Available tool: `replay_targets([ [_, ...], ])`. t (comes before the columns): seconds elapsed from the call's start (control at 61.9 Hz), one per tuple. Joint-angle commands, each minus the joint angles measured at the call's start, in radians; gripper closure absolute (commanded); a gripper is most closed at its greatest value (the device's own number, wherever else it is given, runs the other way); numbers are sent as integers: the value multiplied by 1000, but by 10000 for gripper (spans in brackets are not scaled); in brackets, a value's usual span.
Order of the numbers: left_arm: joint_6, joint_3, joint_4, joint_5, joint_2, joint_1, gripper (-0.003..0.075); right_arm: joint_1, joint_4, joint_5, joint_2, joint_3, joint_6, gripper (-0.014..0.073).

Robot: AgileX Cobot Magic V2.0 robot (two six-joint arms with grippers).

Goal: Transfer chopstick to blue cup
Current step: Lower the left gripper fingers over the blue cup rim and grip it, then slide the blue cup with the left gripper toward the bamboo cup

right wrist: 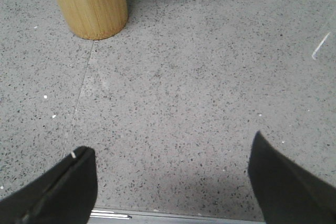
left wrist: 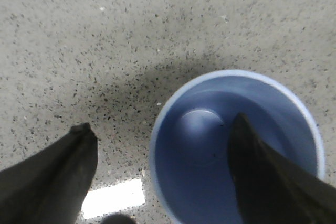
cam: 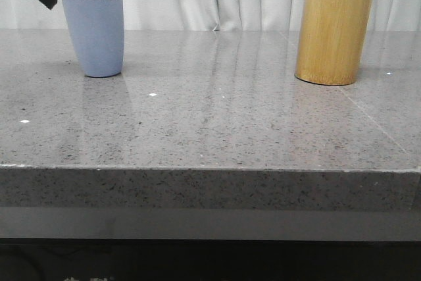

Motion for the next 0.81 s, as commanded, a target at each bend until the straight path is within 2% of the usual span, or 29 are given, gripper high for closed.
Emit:
replay_targets([
  [0.0, -17, -53, -2, -21, -36, -8, 264, -4, -3, -59, 4, -32, -7, -8],
  [0.259, -26, -64, -2, -21, -19, -8, 521, -4, -3, -59, 4, -32, -7, -8],
  [0.436, -26, -64, -2, -17, -19, -8, 656, -4, -3, -59, 4, -32, -7, -8],
  [0.598, -26, -69, -2, -15, -19, -8, 739, -4, -3, -59, 4, -32, -7, -8],
  [0.792, -26, -121, -18, 24, -19, -14, 739, -4, -3, -59, 4, -32, -7, -8],
])
